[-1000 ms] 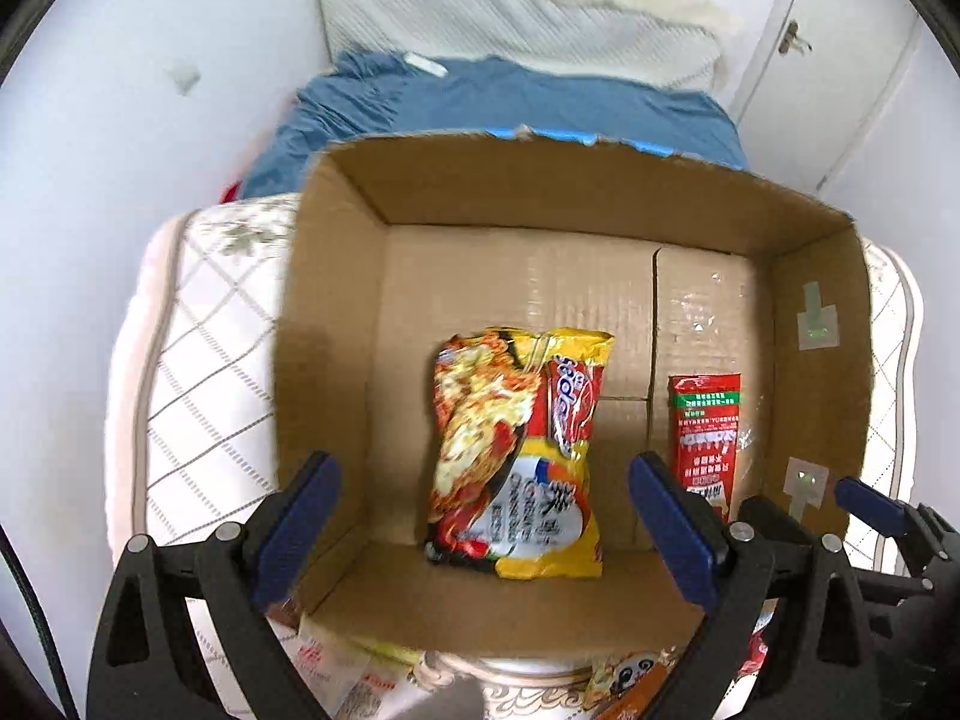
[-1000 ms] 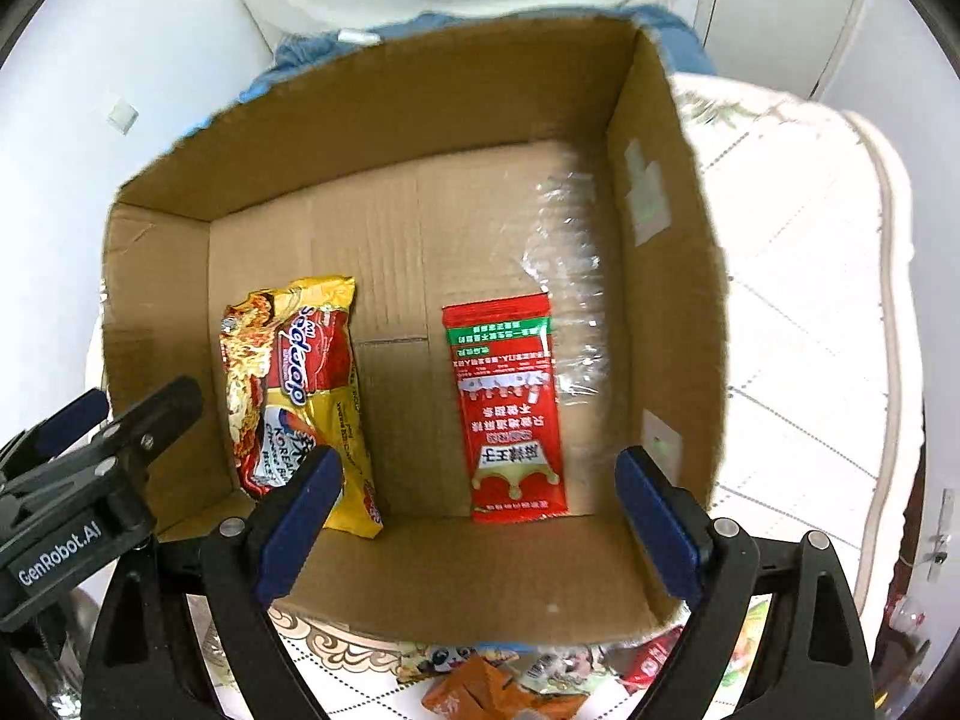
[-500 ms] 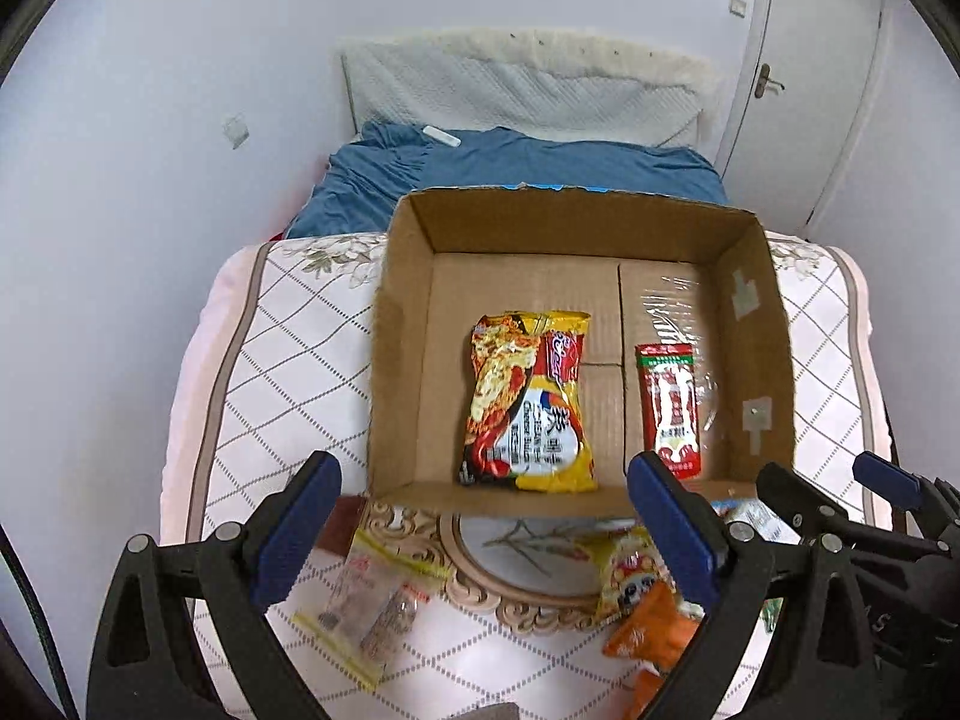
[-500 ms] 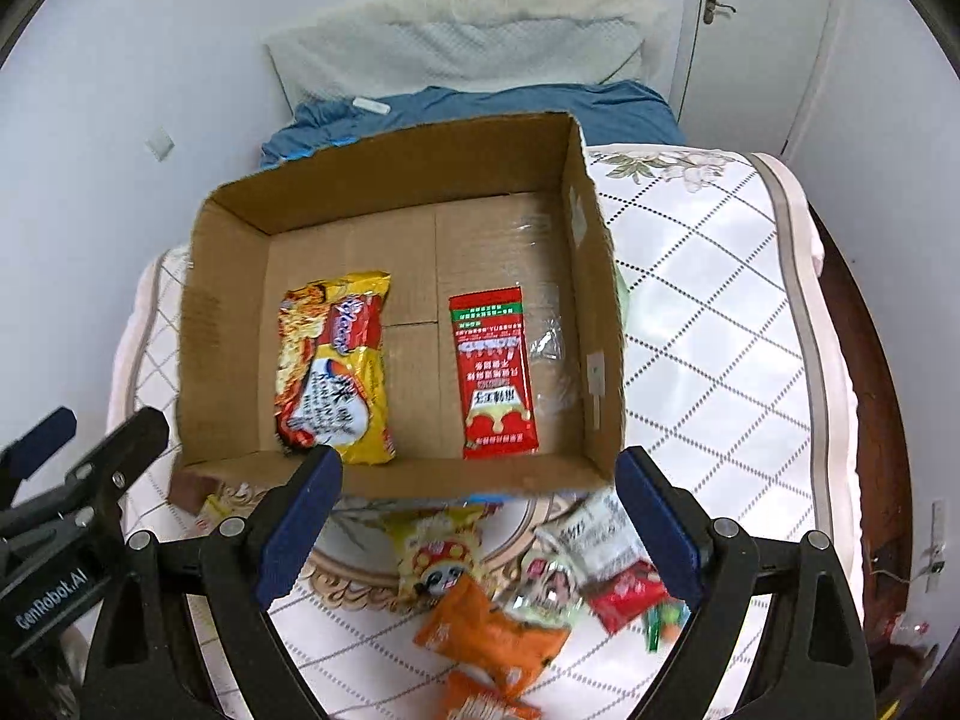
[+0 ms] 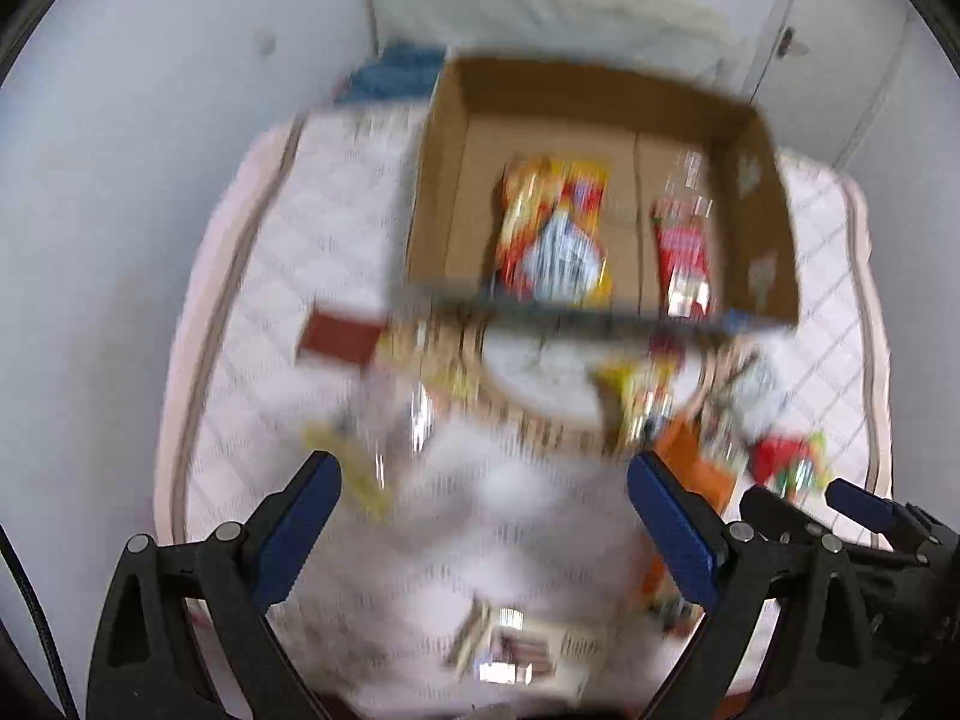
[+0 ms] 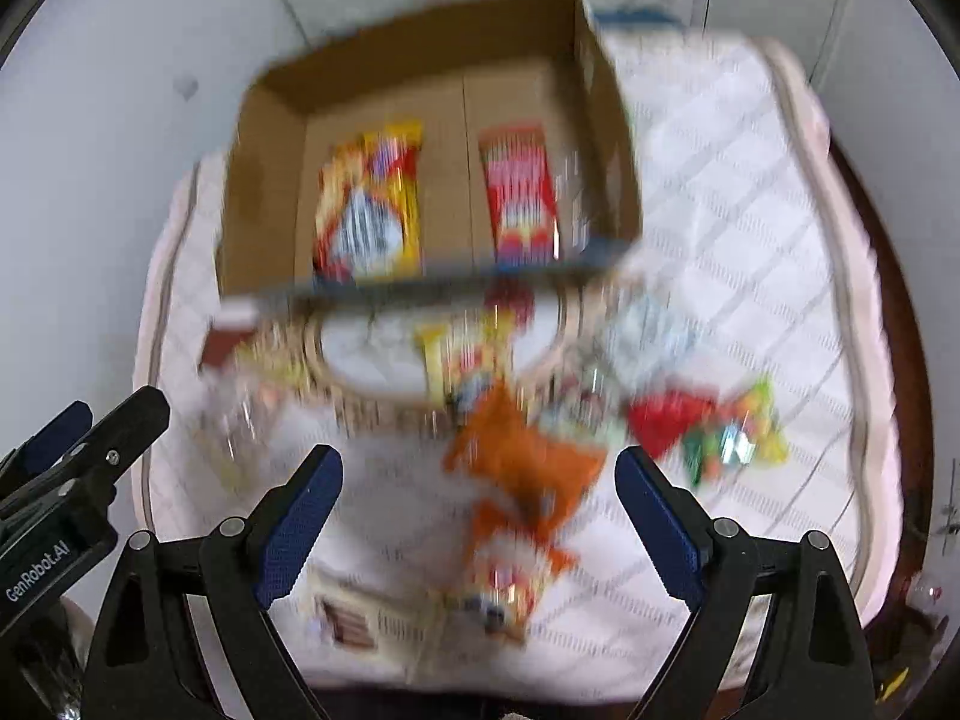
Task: Organize snacks
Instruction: 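Grasp the Franzzi biscuit pack with left gripper while right grasps panda chip bag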
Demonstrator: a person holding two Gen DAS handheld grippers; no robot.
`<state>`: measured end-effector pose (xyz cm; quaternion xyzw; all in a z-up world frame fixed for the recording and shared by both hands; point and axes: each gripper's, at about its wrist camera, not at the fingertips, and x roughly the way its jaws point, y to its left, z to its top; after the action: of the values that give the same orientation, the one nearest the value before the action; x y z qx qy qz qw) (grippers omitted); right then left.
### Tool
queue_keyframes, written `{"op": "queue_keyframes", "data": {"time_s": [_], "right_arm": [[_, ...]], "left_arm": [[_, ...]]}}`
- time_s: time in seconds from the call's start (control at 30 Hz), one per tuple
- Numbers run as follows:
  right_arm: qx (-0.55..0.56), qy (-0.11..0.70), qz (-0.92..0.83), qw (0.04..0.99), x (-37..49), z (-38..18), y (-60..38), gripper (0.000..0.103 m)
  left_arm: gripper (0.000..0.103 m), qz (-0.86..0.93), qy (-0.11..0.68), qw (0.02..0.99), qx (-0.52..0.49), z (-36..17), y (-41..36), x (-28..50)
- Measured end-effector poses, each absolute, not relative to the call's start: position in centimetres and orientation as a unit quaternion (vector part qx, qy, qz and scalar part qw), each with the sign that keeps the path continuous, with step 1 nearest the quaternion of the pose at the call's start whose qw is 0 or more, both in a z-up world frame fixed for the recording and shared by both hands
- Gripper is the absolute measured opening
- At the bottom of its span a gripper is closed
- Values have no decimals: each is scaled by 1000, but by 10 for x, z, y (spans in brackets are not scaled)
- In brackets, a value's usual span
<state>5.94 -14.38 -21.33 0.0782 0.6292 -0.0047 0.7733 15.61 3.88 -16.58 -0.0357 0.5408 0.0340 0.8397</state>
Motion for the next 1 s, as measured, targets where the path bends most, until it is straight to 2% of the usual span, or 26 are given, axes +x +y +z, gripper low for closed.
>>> {"op": "queue_keyframes", "data": {"time_s": [0.1,0.27,0.5,0.7,0.77,0.83,0.87,0.9,0.93,1.0], "right_arm": [[113,664,-8,739,38,-249,-157,94],[176,698,-15,694,9,-289,-176,94],[198,711,-20,674,-4,-313,-188,94],[245,713,-22,656,3,-327,-197,94],[257,717,-23,648,7,-334,-196,94],[270,722,-23,636,10,-343,-193,94],[277,725,-22,630,10,-347,-192,94],[276,728,-21,627,10,-350,-190,88],[268,732,-19,626,10,-351,-186,76],[251,735,-12,629,8,-351,-184,69]], "left_arm": [[98,38,599,795,-84,-207,49,130],[98,54,680,696,-224,-276,62,92],[98,109,698,612,-355,-322,67,84],[98,132,708,569,-397,-354,53,91],[92,142,711,562,-398,-364,46,95],[75,155,715,566,-379,-367,39,98],[70,156,718,573,-364,-367,35,99],[67,153,720,578,-352,-366,31,99],[66,147,720,586,-340,-364,27,100],[64,137,719,607,-309,-358,20,102]]}}
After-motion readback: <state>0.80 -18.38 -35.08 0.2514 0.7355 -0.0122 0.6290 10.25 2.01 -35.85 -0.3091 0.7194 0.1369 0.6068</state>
